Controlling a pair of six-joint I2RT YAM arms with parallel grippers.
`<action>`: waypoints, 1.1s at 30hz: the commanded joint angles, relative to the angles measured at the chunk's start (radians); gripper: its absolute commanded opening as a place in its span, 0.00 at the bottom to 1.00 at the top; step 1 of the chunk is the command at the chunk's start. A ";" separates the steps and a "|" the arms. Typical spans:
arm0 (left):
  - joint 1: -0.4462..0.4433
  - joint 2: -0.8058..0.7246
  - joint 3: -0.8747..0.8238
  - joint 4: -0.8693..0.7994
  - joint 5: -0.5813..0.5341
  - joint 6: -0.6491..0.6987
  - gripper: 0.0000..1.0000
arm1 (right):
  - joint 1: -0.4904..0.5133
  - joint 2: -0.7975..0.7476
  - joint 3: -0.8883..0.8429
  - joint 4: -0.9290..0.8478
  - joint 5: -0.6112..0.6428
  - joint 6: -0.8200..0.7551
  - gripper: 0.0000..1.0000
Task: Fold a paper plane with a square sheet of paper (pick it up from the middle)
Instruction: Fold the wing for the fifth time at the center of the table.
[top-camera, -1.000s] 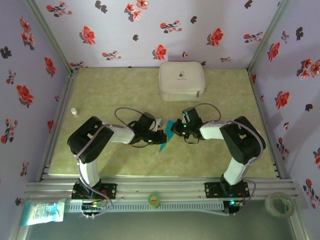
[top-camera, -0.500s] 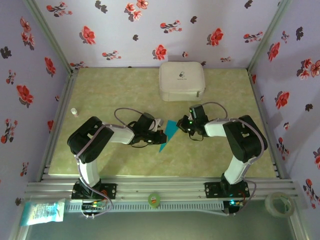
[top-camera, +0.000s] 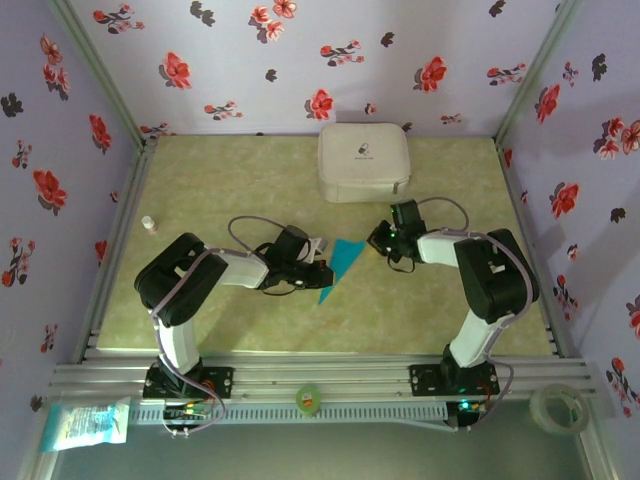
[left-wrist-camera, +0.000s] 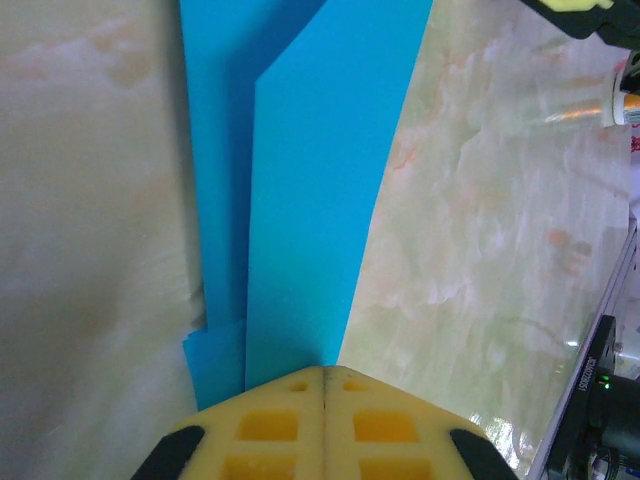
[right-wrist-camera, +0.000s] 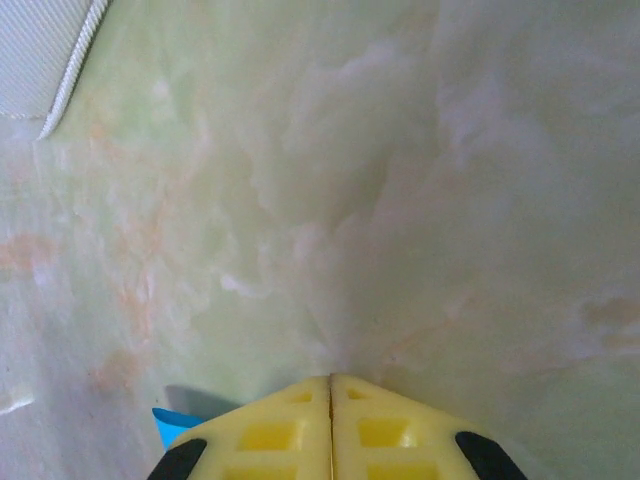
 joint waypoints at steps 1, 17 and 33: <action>0.002 0.041 -0.052 -0.159 -0.012 0.012 0.00 | 0.002 -0.086 0.021 -0.056 0.027 -0.023 0.08; 0.001 0.016 -0.035 -0.152 -0.007 -0.006 0.00 | 0.173 -0.054 -0.067 0.122 -0.072 0.054 0.03; 0.003 -0.169 0.058 -0.227 0.034 -0.028 0.00 | 0.180 0.032 -0.087 0.026 0.023 -0.002 0.00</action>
